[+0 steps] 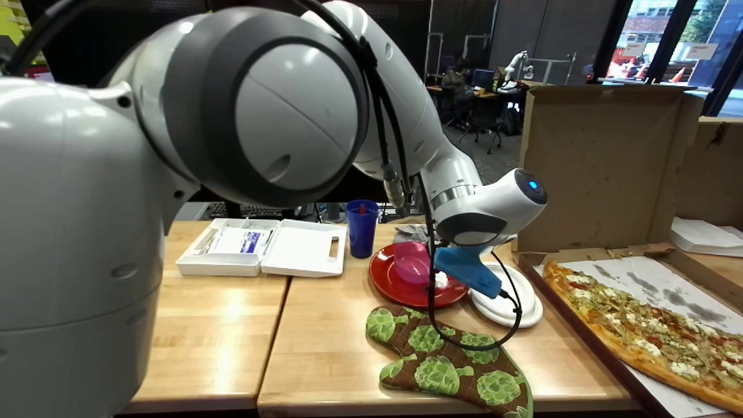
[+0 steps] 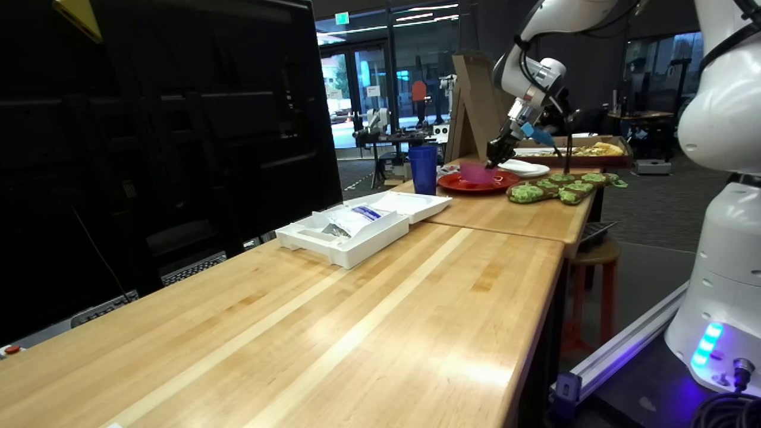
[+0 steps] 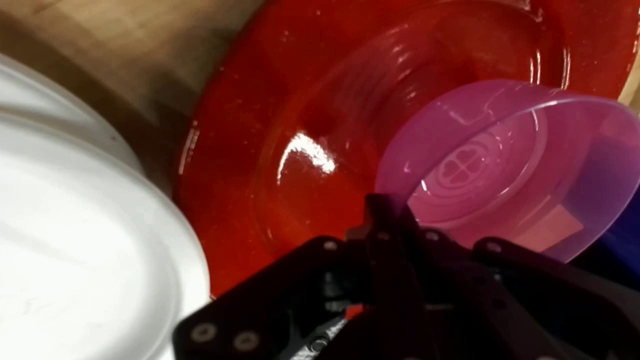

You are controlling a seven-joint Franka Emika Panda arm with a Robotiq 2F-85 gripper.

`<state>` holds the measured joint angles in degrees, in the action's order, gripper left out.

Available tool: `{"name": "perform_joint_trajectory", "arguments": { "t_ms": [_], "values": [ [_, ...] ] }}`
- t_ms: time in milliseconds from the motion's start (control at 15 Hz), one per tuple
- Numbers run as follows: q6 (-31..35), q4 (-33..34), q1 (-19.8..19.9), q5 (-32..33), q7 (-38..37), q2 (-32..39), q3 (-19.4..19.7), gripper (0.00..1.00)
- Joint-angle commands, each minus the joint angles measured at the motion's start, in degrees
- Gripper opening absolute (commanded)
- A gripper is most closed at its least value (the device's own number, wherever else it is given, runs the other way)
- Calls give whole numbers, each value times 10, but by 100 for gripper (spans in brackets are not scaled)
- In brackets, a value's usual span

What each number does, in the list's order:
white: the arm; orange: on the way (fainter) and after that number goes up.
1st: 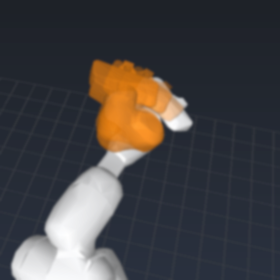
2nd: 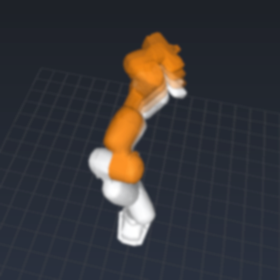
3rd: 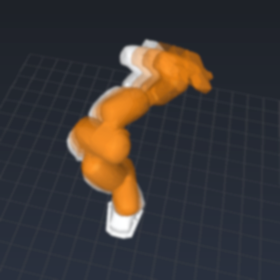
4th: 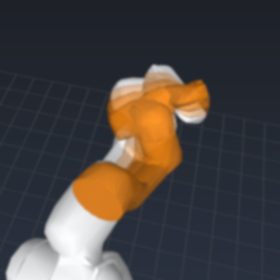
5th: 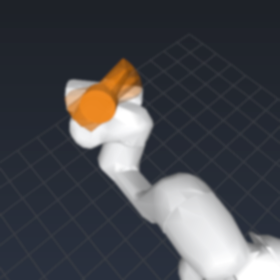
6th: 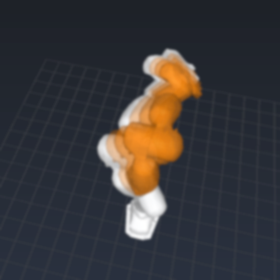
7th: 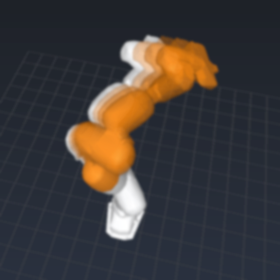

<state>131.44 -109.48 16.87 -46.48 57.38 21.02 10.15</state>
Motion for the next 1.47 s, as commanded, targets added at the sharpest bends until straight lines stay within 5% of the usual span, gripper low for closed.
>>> {"name": "perform_joint_trajectory", "arguments": {
  "t_ms": [0,67,267,800,1400],
  "values": [
    [-7,14,15,2,-12,7,-13,17],
    [-7,15,15,3,-13,9,-14,29],
    [-16,22,13,41,-27,10,-10,45],
    [-20,-10,27,7,5,-39,-22,98],
    [-12,-201,0,-45,167,-189,-19,100]
  ]
}}
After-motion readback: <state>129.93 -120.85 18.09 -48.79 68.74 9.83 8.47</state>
